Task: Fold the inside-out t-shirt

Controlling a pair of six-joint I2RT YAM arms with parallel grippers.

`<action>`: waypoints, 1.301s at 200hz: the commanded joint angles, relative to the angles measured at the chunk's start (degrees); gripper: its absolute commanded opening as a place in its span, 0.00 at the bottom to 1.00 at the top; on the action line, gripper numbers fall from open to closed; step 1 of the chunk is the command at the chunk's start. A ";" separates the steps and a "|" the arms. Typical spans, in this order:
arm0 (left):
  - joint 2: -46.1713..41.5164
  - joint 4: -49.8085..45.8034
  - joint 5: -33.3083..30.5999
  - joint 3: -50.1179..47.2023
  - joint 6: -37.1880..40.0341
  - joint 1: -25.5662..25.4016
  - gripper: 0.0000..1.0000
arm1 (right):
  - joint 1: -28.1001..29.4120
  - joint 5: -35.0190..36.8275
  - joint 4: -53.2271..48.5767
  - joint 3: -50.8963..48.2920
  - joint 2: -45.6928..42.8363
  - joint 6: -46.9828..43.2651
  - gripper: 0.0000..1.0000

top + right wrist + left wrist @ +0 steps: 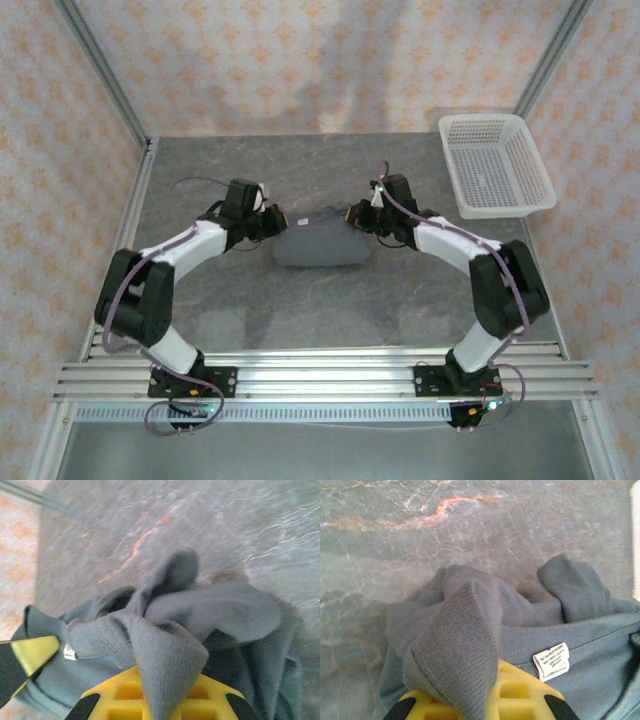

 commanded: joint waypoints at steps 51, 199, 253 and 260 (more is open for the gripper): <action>7.36 6.36 -7.32 0.21 2.12 0.44 0.35 | -1.88 2.91 2.19 -0.77 9.53 0.28 0.22; -1.64 -0.93 -4.46 -2.00 -2.71 -5.92 0.19 | 6.43 18.94 -1.15 -5.31 -1.52 4.02 0.12; 10.81 3.80 2.12 -0.54 -7.79 -0.94 0.21 | 6.14 18.69 -3.06 -8.77 0.21 3.74 0.12; 10.45 1.89 2.22 0.50 -6.56 -1.00 0.23 | 6.14 17.80 -3.73 -8.18 -0.50 3.67 0.13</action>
